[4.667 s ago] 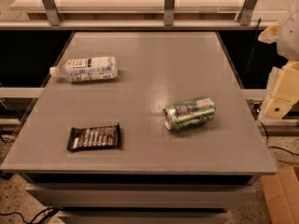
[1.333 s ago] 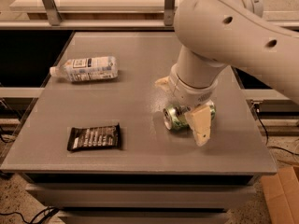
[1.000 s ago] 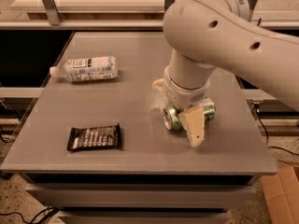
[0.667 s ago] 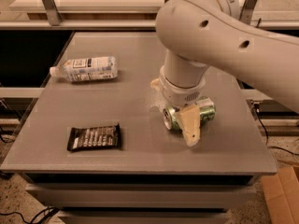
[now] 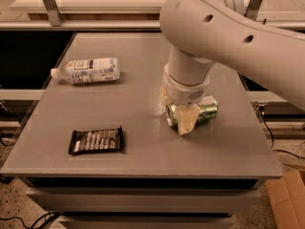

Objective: Place green can upright

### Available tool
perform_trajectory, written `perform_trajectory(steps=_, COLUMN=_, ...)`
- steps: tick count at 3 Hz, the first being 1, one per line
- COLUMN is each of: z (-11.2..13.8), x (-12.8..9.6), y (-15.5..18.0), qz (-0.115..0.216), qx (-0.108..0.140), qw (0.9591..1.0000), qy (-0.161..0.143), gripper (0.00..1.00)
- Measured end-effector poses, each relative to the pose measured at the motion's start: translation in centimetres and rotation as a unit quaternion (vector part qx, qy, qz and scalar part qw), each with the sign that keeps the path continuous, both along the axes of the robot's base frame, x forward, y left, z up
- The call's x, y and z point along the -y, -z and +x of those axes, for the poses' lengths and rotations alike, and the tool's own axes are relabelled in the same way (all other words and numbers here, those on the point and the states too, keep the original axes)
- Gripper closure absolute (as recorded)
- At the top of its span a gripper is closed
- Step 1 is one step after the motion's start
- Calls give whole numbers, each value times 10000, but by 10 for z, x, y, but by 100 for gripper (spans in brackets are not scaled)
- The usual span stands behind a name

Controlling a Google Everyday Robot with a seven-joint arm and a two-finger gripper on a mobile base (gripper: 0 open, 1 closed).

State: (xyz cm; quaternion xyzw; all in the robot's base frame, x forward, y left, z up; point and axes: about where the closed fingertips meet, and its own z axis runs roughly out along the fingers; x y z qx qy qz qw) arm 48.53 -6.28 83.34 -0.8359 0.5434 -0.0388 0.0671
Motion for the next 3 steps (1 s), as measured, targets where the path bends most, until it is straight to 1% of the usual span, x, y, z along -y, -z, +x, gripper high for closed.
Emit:
perform_trajectory(steps=1, z=5, x=9, y=-5, qz=20, qx=-34, qw=9999, qy=107, gripper=72)
perform_trajectory(steps=2, z=7, x=12, y=-13, qz=77, qx=-62, qw=9999, qy=101, gripper=95)
perform_trajectory(steps=3, z=6, x=14, y=-32, qz=385, qx=-295, qw=9988, qy=37, gripper=100)
